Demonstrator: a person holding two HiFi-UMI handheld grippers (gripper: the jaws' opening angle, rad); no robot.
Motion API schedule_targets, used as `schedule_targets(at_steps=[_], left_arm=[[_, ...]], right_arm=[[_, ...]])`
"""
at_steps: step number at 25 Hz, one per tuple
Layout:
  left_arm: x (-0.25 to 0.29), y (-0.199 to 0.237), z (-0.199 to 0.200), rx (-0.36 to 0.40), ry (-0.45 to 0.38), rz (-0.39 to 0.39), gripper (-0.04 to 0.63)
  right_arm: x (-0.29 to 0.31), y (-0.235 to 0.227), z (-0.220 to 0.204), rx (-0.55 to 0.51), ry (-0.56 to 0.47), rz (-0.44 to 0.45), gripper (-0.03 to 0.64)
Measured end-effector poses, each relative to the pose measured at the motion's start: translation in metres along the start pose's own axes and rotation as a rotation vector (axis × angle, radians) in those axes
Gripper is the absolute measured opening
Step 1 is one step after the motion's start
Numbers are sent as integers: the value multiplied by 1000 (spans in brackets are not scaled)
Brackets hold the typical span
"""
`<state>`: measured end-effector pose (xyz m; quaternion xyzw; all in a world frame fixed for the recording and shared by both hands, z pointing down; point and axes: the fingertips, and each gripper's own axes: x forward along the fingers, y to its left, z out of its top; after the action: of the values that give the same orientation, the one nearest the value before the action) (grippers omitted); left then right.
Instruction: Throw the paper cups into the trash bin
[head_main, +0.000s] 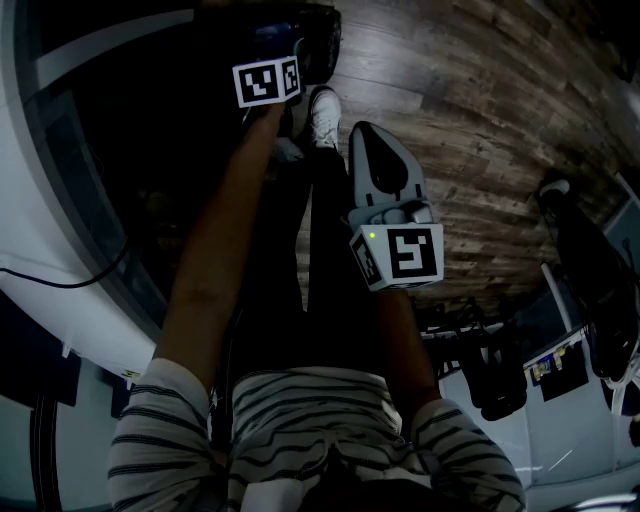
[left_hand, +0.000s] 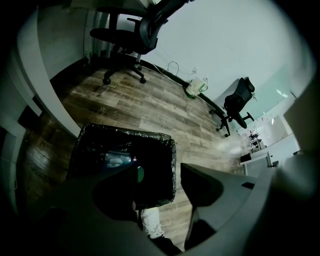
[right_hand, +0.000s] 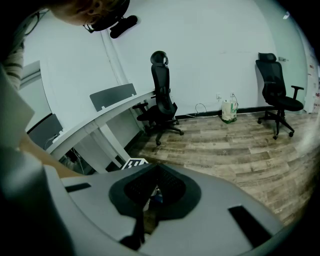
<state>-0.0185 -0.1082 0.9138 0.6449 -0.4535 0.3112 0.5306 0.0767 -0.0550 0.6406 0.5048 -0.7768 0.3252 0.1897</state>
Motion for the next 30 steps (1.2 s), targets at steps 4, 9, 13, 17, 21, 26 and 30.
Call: schedule_targets(at_steps=[4, 9, 13, 17, 21, 26, 30], left_arm=[[1, -2, 0, 11, -3, 0, 279], [-13, -6, 4, -1, -16, 11, 250], [-24, -6, 7, -7, -29, 16, 230], [-35, -9, 10, -22, -47, 20, 212], [-39, -13, 13, -40, -75, 30, 189], [-52, -21, 16, -44, -95, 27, 166], [-63, -29, 20, -48, -113, 28, 152]], right_arm=[[1, -3, -1, -4, -3, -2, 17], [-5, -2, 8, -2, -18, 1, 17], [-10, 3, 19, -7, -33, -4, 17], [-16, 4, 24, -10, -38, -7, 17], [-19, -2, 25, -13, -46, -7, 17], [-26, 2, 33, -19, -60, -5, 17], [-33, 2, 38, -27, -69, -5, 17]])
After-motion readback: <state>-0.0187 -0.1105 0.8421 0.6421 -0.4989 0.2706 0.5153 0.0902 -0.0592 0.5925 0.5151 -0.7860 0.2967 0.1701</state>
